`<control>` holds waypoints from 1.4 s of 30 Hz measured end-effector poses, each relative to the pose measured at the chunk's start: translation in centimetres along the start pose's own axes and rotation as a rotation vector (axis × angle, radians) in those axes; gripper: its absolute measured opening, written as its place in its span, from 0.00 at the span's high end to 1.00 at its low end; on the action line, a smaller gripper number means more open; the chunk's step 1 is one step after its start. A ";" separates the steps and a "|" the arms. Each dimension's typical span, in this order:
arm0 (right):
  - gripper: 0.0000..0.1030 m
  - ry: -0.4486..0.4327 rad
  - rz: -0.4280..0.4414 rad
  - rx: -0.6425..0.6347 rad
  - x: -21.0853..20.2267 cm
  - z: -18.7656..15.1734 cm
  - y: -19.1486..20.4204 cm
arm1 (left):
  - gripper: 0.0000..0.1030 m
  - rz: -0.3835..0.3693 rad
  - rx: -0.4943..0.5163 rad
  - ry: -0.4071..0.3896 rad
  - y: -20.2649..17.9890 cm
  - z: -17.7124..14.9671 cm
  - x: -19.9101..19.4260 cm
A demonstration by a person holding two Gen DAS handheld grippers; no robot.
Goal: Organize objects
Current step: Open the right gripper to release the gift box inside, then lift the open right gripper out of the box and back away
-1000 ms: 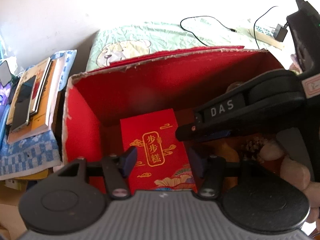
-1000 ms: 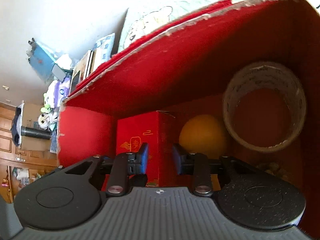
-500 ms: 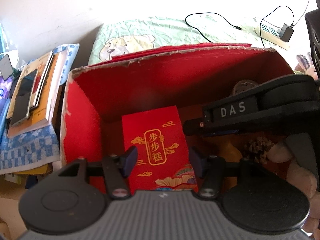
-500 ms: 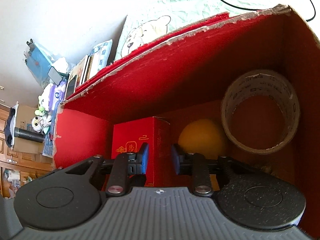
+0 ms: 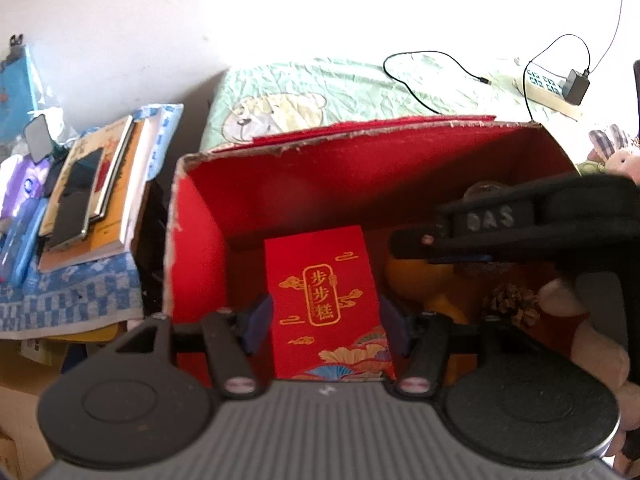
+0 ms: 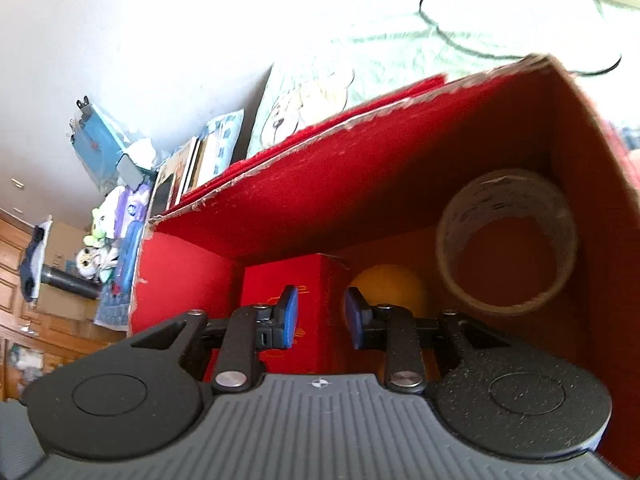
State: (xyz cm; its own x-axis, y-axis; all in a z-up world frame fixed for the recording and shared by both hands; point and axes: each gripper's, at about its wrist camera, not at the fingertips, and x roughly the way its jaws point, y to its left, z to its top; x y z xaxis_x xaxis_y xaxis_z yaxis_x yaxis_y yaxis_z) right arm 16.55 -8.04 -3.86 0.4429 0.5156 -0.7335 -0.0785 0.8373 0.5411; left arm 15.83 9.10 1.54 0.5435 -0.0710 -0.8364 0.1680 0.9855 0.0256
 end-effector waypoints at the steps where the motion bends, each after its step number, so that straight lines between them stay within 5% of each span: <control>1: 0.71 -0.017 -0.012 -0.016 -0.4 -0.3 0.1 | 0.39 0.005 -0.003 -0.005 0.0 -0.1 -0.3; 18: 0.61 -0.254 0.035 -0.100 -7.7 -3.6 -0.3 | 0.29 0.100 -0.043 -0.085 -1.9 -1.2 -5.2; 27: 0.61 -0.281 0.085 -0.138 -11.0 -5.2 -1.5 | 0.27 0.152 -0.068 -0.106 -4.5 -2.4 -7.4; 42: 0.61 -0.200 0.192 -0.212 -13.4 -7.5 -2.3 | 0.23 0.241 -0.140 -0.073 -6.7 -5.6 -9.3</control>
State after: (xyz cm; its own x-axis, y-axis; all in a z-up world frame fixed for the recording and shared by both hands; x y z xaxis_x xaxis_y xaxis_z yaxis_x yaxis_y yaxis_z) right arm 4.07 -15.49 1.62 0.5665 0.6390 -0.5203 -0.3520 0.7585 0.5484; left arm 5.07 4.00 6.07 0.6122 0.1624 -0.7738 -0.0862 0.9865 0.1389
